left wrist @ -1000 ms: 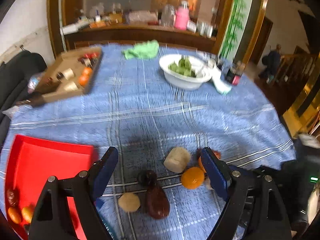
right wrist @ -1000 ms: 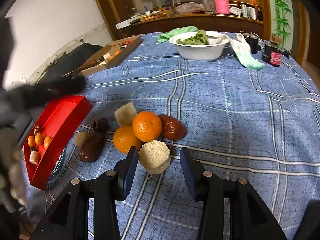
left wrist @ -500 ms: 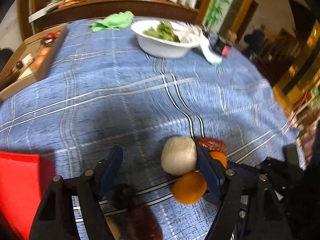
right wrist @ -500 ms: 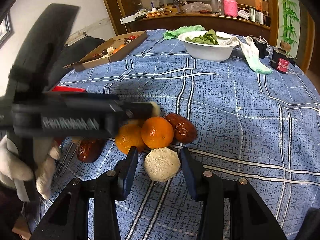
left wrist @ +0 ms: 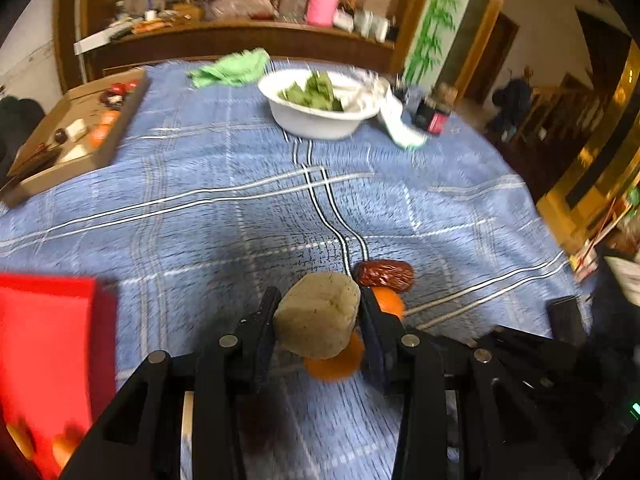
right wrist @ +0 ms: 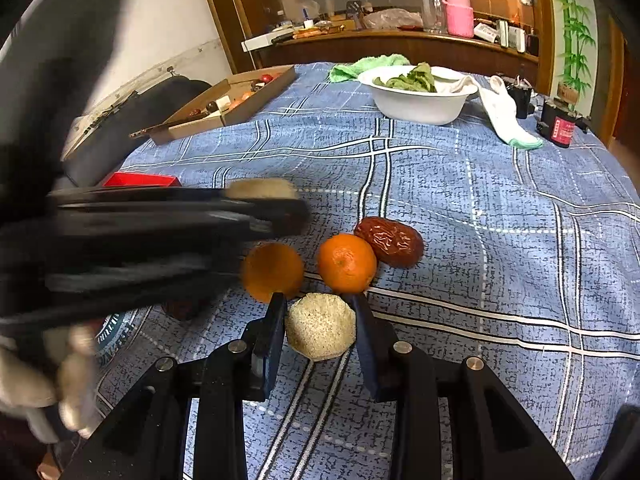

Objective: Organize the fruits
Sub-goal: 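Grasp a round pale bun with the right tool while the left tool grasps a white root piece, then lower the bun into the red tray with the right tool while the left tool releases the root piece there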

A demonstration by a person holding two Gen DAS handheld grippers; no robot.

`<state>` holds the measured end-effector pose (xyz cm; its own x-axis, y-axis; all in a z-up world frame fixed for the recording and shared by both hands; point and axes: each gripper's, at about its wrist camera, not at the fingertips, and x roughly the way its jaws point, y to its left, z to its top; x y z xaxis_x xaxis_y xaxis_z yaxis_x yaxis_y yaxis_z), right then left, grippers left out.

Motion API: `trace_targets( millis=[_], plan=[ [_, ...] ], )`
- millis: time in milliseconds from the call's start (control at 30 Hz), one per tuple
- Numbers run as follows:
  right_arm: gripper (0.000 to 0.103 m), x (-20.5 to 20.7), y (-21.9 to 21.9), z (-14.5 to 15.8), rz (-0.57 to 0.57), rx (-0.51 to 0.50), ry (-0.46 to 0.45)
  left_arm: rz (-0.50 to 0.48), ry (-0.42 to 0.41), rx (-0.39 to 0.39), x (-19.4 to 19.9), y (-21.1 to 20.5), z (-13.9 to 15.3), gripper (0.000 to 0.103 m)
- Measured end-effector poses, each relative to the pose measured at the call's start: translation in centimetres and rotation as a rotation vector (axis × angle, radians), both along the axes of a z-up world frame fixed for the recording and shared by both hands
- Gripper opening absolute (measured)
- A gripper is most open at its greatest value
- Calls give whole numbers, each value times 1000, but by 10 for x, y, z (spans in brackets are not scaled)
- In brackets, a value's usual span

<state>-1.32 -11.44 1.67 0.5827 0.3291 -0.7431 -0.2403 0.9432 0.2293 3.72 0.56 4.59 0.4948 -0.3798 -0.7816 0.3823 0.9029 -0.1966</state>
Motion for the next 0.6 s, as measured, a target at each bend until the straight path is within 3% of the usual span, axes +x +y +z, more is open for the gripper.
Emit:
trace_targets(
  millis=[300, 400, 600],
  plan=[
    [35, -9, -5, 7, -54, -15, -59, 140, -98, -122, -48, 88, 45, 38],
    [35, -18, -4, 19, -77, -12, -67, 210, -124, -118, -53, 122, 48, 38],
    [36, -39, 21, 59, -36, 3, -127, 337, -131, -184, -67, 189, 44, 38]
  ],
)
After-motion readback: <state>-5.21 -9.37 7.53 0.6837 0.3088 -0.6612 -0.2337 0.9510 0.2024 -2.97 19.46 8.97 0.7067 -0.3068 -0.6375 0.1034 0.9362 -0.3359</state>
